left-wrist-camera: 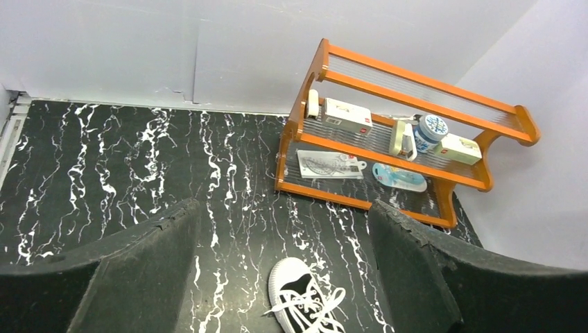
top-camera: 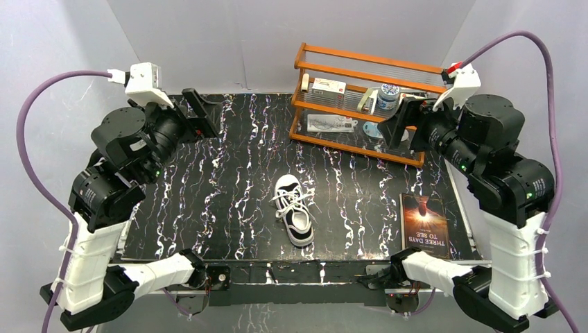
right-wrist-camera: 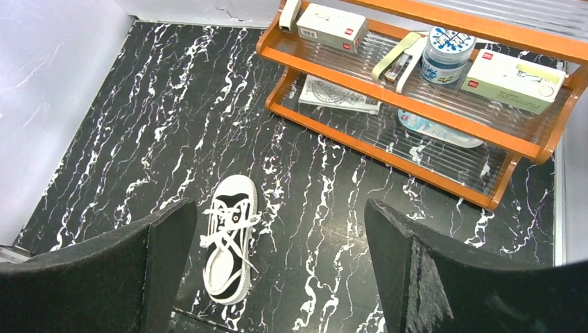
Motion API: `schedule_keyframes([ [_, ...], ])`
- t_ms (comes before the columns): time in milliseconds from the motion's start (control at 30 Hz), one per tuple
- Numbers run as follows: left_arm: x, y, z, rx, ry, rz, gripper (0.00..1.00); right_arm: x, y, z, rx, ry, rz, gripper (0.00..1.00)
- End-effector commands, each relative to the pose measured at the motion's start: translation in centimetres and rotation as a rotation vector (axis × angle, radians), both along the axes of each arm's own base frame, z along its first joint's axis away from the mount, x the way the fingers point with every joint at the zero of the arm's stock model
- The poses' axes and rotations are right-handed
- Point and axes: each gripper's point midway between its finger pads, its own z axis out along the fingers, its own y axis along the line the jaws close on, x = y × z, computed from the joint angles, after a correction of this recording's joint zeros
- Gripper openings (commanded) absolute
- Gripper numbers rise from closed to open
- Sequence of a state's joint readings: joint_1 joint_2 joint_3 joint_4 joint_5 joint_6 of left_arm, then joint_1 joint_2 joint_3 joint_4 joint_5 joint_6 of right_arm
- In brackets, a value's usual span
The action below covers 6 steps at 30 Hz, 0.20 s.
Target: Tie the shoes
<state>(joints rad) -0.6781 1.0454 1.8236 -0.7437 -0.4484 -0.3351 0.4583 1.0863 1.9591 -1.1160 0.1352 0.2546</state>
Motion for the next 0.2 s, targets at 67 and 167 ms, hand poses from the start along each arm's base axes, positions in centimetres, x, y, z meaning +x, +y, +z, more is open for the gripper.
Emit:
schedule_keyframes([
  [67,0.63,0.42,-1.07,0.047,0.023,0.035,0.86,0.49,0.31,0.1,0.034,-0.004,-0.012,0.98],
  [167,0.72,0.14,-1.1,0.046,0.024,0.025,0.86,0.87,0.22,-0.03,0.034,0.005,-0.031,0.99],
])
